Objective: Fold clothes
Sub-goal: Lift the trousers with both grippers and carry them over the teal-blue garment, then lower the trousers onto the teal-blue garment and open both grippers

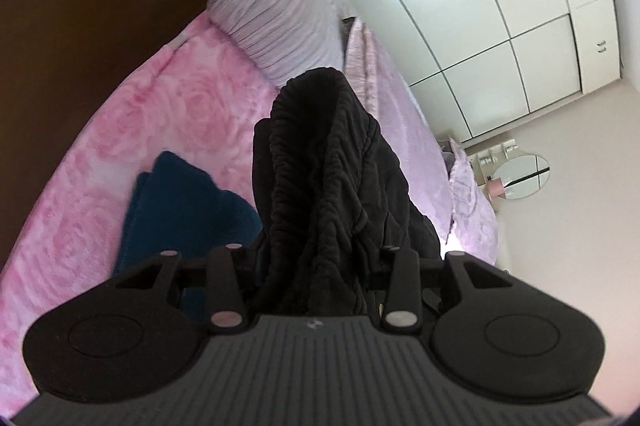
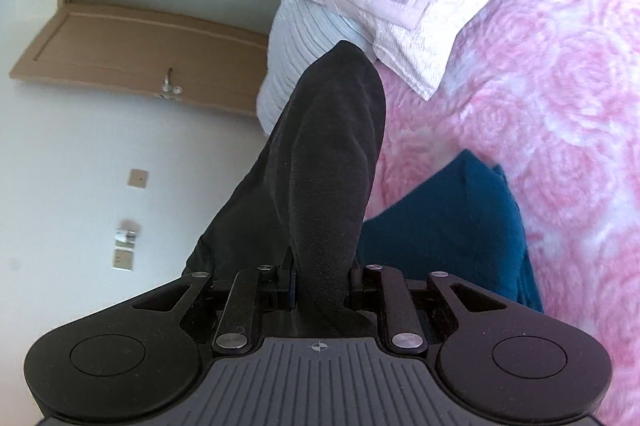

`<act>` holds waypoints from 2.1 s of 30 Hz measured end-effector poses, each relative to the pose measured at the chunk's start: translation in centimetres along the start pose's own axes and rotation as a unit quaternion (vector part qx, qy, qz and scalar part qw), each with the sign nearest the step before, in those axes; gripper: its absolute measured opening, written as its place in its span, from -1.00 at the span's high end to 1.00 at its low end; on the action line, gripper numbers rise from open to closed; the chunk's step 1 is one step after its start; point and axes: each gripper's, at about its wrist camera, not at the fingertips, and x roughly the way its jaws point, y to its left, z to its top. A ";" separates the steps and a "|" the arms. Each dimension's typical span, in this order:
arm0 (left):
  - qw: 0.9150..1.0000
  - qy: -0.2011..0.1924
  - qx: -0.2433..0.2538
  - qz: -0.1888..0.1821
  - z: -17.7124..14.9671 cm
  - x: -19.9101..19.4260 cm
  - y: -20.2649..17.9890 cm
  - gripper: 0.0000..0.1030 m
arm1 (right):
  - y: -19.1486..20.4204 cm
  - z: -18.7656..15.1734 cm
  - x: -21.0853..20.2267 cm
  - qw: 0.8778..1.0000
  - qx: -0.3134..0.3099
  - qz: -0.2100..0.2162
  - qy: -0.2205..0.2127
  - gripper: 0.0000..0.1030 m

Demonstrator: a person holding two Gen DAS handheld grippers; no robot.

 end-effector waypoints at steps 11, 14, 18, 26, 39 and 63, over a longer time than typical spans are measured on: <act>0.998 0.034 -0.034 0.027 -2.0 4.5 7.5 0.25 | -4.7 -0.5 4.9 0.996 0.020 -0.077 0.036 0.61; 0.998 0.024 -0.040 0.031 -2.5 5.5 9.2 0.16 | -5.6 -0.8 5.7 0.993 0.001 -0.113 0.030 0.50; 0.998 0.029 -0.032 0.045 -2.4 5.4 9.7 0.02 | -4.8 -1.0 6.0 0.988 -0.032 -0.146 0.025 0.10; 0.983 -0.026 0.056 0.171 -3.0 -0.8 3.9 0.22 | 0.3 -4.4 2.8 0.951 -0.184 -0.247 -0.037 0.05; 0.945 0.022 0.222 0.237 -12.2 1.2 1.9 0.86 | 1.2 -15.0 3.3 0.874 -0.401 -0.272 0.028 0.11; 0.943 0.015 0.246 0.225 -14.2 -0.3 0.0 0.82 | 1.7 -17.6 2.6 0.880 -0.398 -0.258 0.033 0.11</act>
